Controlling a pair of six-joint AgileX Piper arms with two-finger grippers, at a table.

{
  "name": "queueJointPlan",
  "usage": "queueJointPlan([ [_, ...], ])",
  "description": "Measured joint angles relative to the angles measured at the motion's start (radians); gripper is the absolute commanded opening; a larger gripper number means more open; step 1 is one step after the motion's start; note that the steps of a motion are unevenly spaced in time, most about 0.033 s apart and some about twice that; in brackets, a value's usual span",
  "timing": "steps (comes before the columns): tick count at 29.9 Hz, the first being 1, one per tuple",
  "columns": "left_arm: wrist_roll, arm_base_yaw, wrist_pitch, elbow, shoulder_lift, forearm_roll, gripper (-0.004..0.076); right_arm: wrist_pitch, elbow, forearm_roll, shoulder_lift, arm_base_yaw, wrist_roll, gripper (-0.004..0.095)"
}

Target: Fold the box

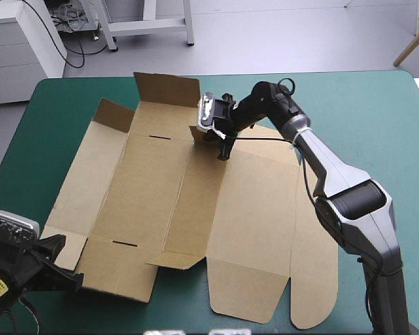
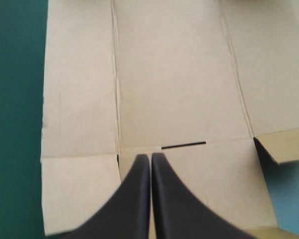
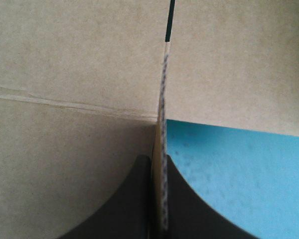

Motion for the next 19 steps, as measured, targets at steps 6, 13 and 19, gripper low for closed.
queueJointPlan([
  [6,0.0,0.0,-0.013,0.0,0.0,-0.011,-0.001,-0.015,-0.004,0.024,0.049,0.069,-0.071,-0.002],
  [13,0.0,0.0,-0.018,0.0,0.0,-0.014,-0.001,-0.015,-0.004,0.056,0.078,0.122,-0.145,-0.002],
  [19,0.0,0.0,-0.022,0.0,0.0,-0.014,-0.001,-0.03,-0.007,0.073,0.078,0.138,-0.164,-0.0019],
])
